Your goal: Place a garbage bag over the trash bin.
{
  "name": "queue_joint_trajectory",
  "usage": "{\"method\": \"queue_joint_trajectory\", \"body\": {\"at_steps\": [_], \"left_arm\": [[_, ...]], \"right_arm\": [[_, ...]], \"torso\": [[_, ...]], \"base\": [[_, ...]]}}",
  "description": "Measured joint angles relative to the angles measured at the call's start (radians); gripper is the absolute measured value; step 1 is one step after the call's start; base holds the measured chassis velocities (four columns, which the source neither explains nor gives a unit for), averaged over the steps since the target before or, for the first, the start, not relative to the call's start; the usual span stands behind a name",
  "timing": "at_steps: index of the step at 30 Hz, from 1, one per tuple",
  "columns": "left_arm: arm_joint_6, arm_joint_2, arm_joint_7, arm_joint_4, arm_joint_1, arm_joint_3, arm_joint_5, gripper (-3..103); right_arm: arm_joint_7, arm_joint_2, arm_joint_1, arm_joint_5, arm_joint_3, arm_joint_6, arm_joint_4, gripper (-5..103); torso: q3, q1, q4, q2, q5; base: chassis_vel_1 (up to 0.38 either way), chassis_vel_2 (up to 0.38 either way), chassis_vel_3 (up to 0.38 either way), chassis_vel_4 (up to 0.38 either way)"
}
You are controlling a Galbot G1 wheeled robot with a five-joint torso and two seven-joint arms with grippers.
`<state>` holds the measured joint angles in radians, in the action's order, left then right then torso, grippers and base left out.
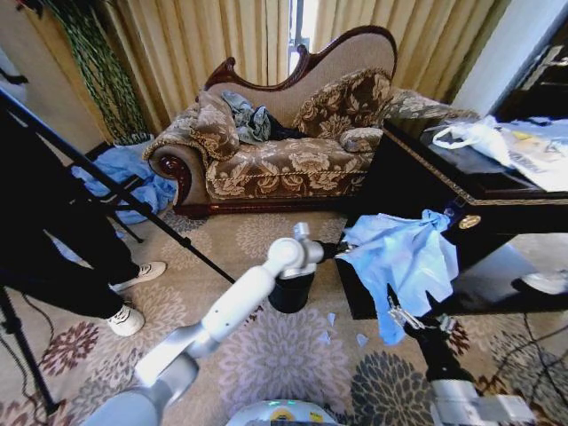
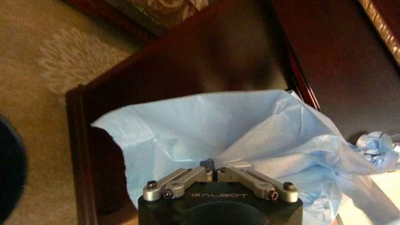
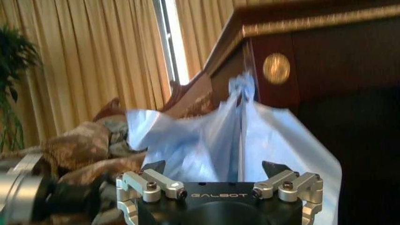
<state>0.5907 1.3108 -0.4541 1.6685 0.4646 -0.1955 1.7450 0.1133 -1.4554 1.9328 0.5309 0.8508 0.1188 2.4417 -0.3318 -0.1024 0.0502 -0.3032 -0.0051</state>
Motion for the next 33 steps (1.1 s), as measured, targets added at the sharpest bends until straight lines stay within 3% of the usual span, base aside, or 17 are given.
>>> {"method": "queue_joint_trajectory", "body": {"at_steps": [6,10,18,23,29,32,33], "left_arm": [[0.003,-0.023,0.001,0.023,0.006,0.019,0.011,0],[0.009,-0.028,0.008,0.035,0.003,0.022,0.015,0],[0.011,-0.120,0.014,0.133,0.100,0.072,0.013,0],[0.011,-0.154,0.020,0.152,0.106,0.089,0.023,0],[0.011,-0.148,0.033,0.155,0.075,0.076,0.029,0],[0.006,-0.122,0.046,0.154,0.045,0.040,0.026,0],[0.006,-0.122,0.046,0.154,0.045,0.040,0.026,0]], "right_arm": [[-0.014,0.050,-0.007,0.063,0.048,-0.024,0.056,100],[-0.019,0.120,-0.014,0.094,0.061,-0.040,0.062,100],[-0.025,0.300,-0.070,0.157,0.076,-0.088,0.062,100],[-0.023,0.345,-0.087,0.180,0.084,-0.097,0.061,100],[-0.034,0.417,-0.100,0.243,0.136,-0.098,0.060,100],[-0.067,0.548,-0.138,0.334,0.211,-0.110,0.060,100],[-0.067,0.548,-0.138,0.334,0.211,-0.110,0.060,100]], "torso": [[0.000,0.000,0.0003,0.000,0.0000],[0.000,0.000,0.0004,0.000,0.0003],[0.000,0.000,-0.0002,0.000,0.0002],[0.000,0.000,0.0002,0.000,0.0002],[0.000,0.000,0.0002,0.000,0.0005],[0.000,0.000,0.0002,0.000,0.0004],[0.000,0.000,0.0002,0.000,0.0004]], "base": [[0.000,0.000,0.000,0.000],[0.000,0.000,0.000,0.000],[0.000,0.000,0.000,0.000],[0.000,0.000,0.000,0.000],[0.000,0.000,0.000,0.000],[0.000,0.000,0.000,0.000],[0.000,0.000,0.000,0.000]]}}
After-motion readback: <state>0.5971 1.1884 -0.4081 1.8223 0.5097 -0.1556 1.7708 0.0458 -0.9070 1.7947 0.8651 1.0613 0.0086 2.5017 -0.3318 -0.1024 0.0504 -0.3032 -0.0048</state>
